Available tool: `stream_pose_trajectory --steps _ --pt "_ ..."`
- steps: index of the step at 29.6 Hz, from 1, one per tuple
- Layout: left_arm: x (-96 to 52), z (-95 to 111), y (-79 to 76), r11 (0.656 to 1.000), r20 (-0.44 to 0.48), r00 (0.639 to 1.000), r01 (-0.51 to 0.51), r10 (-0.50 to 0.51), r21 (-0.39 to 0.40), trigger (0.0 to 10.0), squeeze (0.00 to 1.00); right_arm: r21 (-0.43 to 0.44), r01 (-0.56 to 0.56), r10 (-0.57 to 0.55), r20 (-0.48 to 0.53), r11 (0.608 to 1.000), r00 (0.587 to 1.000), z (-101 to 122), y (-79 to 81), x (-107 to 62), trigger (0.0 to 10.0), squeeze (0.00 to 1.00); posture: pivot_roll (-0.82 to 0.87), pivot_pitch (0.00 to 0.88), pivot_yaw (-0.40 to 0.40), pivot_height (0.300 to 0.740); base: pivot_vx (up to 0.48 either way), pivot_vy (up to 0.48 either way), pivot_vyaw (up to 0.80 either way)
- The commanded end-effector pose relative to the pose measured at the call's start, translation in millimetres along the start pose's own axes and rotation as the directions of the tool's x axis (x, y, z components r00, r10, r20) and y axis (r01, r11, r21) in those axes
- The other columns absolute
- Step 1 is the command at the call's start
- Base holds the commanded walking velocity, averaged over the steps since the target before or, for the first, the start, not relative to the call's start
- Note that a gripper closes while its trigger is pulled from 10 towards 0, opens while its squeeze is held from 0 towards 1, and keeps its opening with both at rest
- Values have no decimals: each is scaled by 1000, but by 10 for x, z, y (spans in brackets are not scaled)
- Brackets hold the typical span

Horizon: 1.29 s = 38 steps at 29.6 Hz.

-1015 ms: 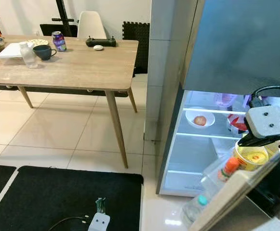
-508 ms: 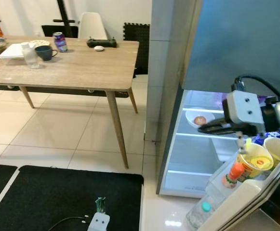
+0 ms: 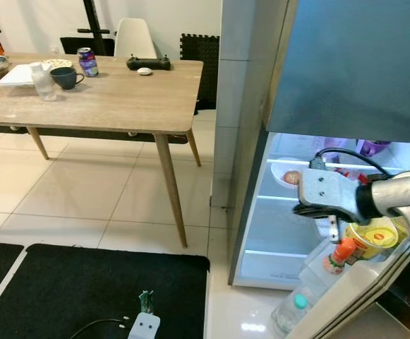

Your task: Restocking fridge

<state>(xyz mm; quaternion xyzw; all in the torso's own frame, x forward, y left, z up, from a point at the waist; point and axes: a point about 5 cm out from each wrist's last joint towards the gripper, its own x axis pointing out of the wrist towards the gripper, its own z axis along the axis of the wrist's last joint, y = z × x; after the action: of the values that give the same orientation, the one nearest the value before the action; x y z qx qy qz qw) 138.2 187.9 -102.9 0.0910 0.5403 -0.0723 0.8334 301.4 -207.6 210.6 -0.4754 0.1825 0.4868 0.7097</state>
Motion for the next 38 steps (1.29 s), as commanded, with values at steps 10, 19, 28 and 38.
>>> stream_pose_trajectory --steps 10,19,28,38 --pt "-12 -125 -22 1000 -41 999 9 -9 -16 10000 0 88 -102 120 -241 991 963 -432 164 -332 10000 0 -94 0 -49 740 0 0 0" --pt "-13 -128 -16 1000 -41 999 8 -8 -18 10000 0 150 -54 106 -362 987 926 -669 175 -536 10000 0 -96 0 -48 740 0 0 0" --pt "-13 -126 -18 1000 -41 999 9 -9 -19 10000 0 219 23 88 -482 975 872 -924 209 -778 10000 0 -97 0 -48 740 0 0 0" --pt "-14 -129 -12 1000 -42 999 7 -8 -17 10000 0 260 100 73 -583 960 809 -1132 248 -995 10000 0 -98 0 -44 740 0 0 0"
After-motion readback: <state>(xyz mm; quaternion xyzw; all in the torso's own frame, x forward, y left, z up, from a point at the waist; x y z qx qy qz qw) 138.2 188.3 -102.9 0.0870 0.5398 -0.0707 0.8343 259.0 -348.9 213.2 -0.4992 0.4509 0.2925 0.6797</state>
